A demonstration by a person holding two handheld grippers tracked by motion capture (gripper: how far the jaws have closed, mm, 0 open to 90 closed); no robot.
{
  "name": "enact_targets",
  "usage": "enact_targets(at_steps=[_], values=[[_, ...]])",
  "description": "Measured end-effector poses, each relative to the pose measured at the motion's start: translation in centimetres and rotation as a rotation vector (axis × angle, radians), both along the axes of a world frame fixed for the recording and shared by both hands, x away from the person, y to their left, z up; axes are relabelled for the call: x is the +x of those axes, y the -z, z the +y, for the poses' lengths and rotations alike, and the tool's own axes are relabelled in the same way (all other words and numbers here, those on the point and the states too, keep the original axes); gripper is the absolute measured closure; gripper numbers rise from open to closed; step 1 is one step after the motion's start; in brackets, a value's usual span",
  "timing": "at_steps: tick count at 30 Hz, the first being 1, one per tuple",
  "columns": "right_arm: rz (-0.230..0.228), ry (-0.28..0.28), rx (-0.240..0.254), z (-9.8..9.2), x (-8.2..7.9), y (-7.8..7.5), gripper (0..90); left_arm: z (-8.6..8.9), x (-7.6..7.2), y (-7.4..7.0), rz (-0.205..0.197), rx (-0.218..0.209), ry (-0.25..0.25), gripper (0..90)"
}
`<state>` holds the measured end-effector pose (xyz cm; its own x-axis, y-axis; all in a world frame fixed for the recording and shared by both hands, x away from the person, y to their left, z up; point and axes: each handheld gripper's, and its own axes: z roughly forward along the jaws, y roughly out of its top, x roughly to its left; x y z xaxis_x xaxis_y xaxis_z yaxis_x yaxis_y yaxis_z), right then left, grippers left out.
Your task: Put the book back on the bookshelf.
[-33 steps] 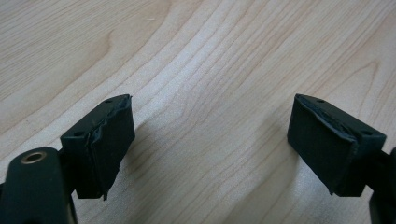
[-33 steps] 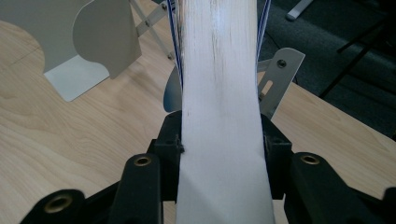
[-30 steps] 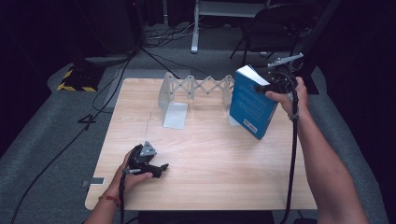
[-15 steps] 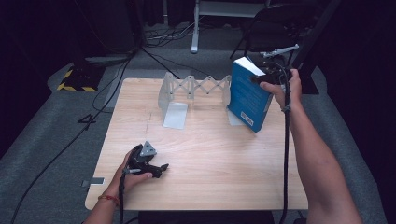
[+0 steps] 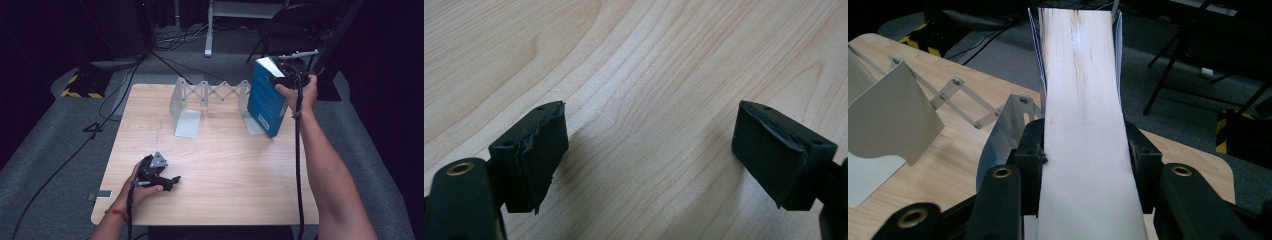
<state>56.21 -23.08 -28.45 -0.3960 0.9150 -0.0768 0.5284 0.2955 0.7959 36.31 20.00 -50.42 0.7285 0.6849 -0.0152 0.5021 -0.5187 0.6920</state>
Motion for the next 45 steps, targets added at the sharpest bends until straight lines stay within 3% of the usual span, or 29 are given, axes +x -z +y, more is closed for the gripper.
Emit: enact_targets(at_steps=[9, 18, 45], values=[[-0.001, 0.029, 0.034, -0.1, 0.5, 1.1, 60.3, 0.0, 0.0, 0.0, 0.002, 0.002, 0.007, 15.4], [0.009, 0.013, 0.030, -0.7, 0.4, 1.6, 59.6, 0.0, -0.1, 0.0, 0.002, 0.002, 0.004, 15.5], [0.043, -0.017, 0.015, -2.3, 0.0, 1.4, 50.5, 0.0, -0.1, 0.0, 0.002, 0.001, 0.004, 15.5]])
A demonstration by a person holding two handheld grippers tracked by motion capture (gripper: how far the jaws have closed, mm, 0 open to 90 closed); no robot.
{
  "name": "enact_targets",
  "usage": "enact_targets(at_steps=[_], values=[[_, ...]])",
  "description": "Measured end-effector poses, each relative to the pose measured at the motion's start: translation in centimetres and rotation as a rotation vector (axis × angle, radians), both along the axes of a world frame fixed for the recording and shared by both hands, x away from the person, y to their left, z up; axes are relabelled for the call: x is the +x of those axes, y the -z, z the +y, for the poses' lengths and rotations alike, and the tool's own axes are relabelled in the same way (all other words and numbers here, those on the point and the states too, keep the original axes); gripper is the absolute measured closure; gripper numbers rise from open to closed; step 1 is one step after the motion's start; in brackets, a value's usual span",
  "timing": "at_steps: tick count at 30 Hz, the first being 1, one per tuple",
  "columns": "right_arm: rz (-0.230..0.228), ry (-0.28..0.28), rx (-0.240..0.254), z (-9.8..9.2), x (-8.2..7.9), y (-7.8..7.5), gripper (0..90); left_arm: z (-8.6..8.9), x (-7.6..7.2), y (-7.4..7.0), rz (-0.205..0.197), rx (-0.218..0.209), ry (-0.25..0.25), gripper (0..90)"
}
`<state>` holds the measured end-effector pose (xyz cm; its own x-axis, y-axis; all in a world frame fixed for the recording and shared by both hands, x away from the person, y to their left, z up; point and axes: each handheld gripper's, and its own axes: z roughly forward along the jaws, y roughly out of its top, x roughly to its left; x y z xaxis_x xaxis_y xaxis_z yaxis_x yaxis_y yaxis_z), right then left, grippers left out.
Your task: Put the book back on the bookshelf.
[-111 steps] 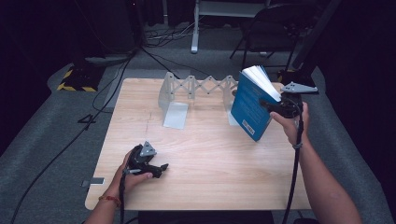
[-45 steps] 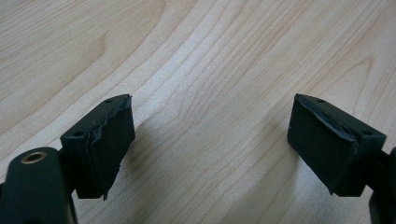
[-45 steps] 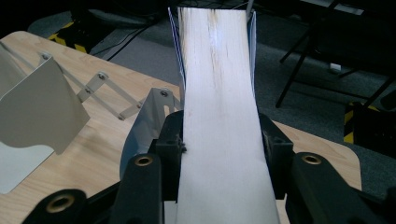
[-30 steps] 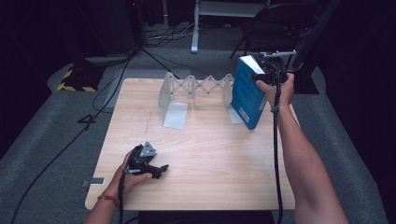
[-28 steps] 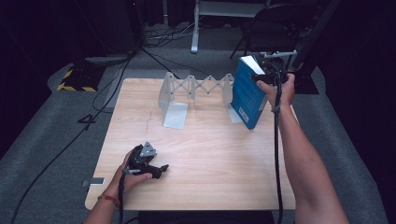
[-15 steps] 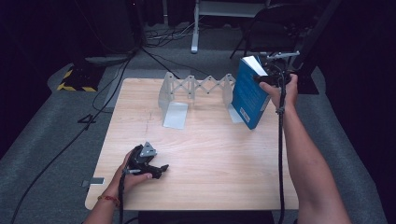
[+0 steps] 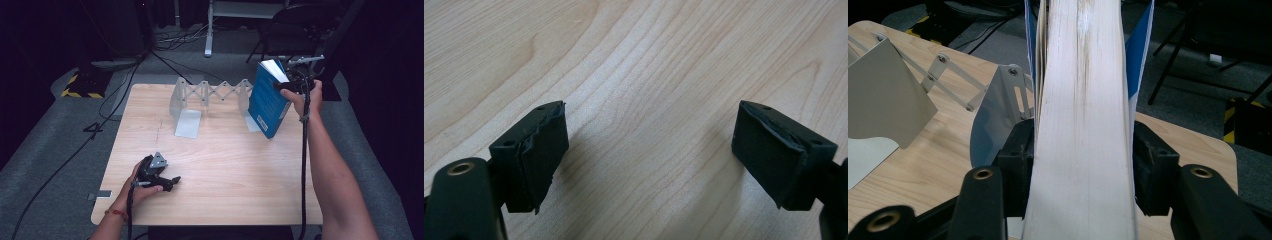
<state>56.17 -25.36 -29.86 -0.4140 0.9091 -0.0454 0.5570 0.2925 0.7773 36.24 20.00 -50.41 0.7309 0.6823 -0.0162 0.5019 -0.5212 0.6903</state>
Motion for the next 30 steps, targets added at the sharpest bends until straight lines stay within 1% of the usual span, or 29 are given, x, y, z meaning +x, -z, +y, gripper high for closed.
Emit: enact_targets(at_steps=[8, 10, 13, 15, 30], values=[[0.002, -0.027, -0.011, -0.3, -0.3, 0.0, 46.5, 0.0, 0.0, 0.0, -0.001, 0.000, 0.000, 15.5], [0.010, -0.041, -0.029, -0.4, -0.4, -0.1, 45.4, 0.0, 0.0, 0.0, -0.001, 0.000, 0.000, 15.5], [0.016, -0.055, -0.032, -0.5, -0.6, -0.3, 43.4, 0.0, 0.0, 0.0, -0.001, 0.000, 0.000, 15.5], [0.019, -0.067, -0.045, -0.7, -0.8, -0.4, 41.2, 0.0, 0.0, 0.0, -0.001, 0.000, 0.000, 15.5], [0.016, -0.099, -0.057, -1.5, -1.9, -0.7, 34.7, 0.0, 0.0, 0.0, -0.001, 0.000, 0.000, 15.5]])
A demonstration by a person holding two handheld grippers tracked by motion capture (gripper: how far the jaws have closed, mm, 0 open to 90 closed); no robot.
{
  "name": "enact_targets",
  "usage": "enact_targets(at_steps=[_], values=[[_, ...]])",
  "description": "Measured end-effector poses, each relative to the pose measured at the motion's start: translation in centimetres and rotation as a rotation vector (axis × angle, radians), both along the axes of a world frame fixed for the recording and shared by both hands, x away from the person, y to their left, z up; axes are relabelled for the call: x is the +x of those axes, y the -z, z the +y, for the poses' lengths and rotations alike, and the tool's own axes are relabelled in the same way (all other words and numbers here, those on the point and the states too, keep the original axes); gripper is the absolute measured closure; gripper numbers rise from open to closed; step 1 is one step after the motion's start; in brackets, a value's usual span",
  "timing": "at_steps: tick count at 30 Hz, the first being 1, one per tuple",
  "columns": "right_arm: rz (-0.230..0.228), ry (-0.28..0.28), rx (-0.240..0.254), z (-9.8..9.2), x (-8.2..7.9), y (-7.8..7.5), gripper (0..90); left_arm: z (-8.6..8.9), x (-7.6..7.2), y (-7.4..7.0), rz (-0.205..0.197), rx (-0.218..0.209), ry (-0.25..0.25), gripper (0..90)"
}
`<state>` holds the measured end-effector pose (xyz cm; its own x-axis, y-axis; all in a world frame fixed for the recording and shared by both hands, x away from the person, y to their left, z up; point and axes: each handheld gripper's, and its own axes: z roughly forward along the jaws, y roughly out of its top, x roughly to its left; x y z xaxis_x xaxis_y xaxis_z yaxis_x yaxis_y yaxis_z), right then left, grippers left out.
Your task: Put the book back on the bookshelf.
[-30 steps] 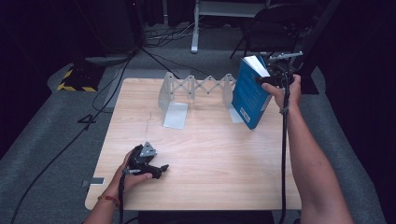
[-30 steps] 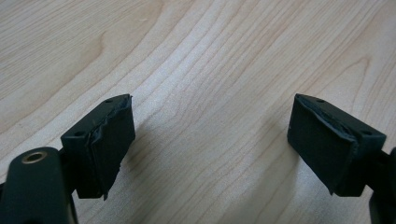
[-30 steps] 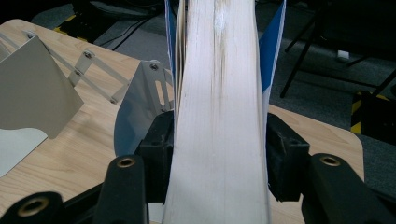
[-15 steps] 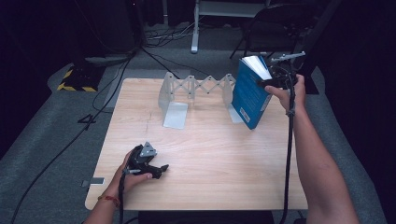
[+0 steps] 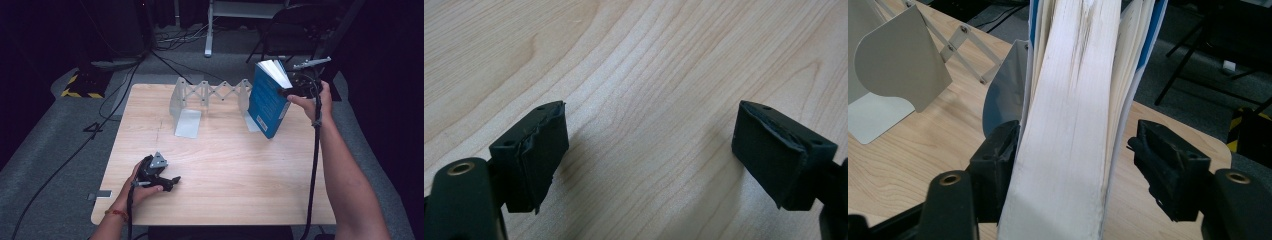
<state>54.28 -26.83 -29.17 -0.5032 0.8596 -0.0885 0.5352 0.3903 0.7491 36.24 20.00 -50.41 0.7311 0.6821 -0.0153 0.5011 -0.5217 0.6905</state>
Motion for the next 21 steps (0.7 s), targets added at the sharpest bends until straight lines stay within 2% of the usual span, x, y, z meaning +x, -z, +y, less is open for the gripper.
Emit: enact_targets(at_steps=[12, 21], values=[[-0.014, -0.017, -0.029, -0.6, -1.1, 0.1, 34.2, 0.0, 0.0, 0.0, 0.000, 0.000, 0.000, 15.5], [-0.016, -0.032, -0.016, -1.2, -1.8, 0.4, 34.0, 0.0, 0.0, 0.0, 0.000, 0.000, 0.000, 15.5]])
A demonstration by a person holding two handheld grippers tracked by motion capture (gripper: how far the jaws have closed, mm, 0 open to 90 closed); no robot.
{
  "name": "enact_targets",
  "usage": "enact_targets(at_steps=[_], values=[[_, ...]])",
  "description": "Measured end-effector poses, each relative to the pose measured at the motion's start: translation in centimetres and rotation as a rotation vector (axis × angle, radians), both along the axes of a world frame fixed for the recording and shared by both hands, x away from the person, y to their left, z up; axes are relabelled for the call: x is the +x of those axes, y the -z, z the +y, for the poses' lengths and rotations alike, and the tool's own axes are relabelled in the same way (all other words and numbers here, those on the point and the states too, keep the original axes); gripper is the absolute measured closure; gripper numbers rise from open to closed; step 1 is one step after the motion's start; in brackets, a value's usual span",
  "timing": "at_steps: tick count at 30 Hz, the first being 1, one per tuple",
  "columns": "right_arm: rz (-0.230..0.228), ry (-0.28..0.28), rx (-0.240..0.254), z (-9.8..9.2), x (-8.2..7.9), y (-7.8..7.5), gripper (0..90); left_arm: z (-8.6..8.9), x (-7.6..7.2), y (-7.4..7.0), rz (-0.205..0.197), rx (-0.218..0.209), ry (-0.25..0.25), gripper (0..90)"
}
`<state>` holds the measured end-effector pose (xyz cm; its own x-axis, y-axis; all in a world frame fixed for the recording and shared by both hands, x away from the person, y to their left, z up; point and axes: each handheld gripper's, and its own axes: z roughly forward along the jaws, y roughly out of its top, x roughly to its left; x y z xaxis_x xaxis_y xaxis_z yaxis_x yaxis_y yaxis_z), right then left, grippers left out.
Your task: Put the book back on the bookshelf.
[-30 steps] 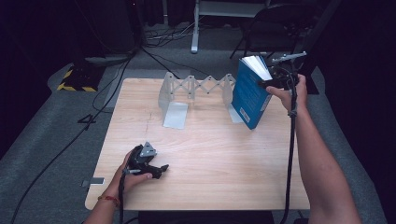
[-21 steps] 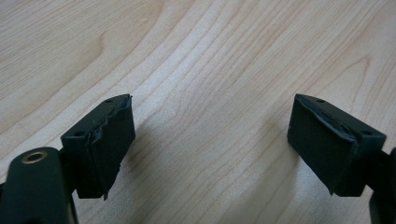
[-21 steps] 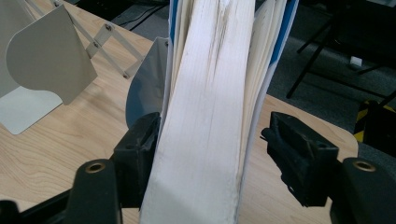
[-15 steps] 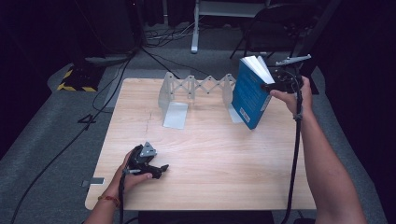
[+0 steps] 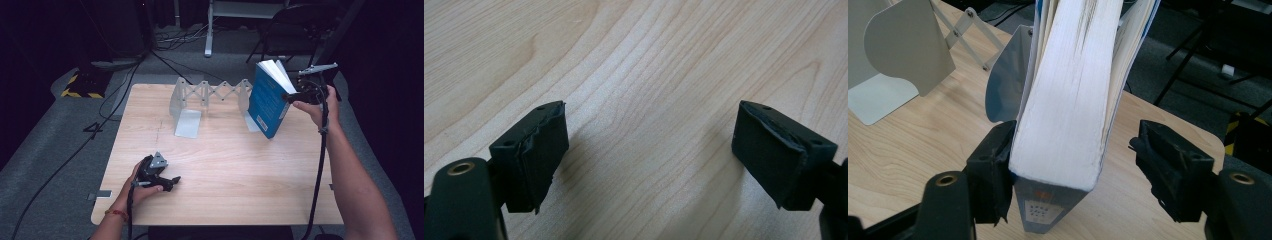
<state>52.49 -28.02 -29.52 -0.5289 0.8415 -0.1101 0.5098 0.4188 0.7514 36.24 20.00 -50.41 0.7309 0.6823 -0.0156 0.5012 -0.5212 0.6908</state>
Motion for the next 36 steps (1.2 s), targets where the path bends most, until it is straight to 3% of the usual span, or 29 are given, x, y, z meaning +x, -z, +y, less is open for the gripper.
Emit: enact_targets(at_steps=[15, 36], values=[[0.009, -0.027, 0.026, -0.7, -1.0, 1.2, 33.5, 0.0, 0.0, 0.0, 0.000, 0.000, 0.000, 15.5], [0.012, -0.041, 0.022, -1.5, -2.2, 2.9, 33.3, 0.0, 0.0, 0.0, 0.000, 0.000, -0.002, 15.5]])
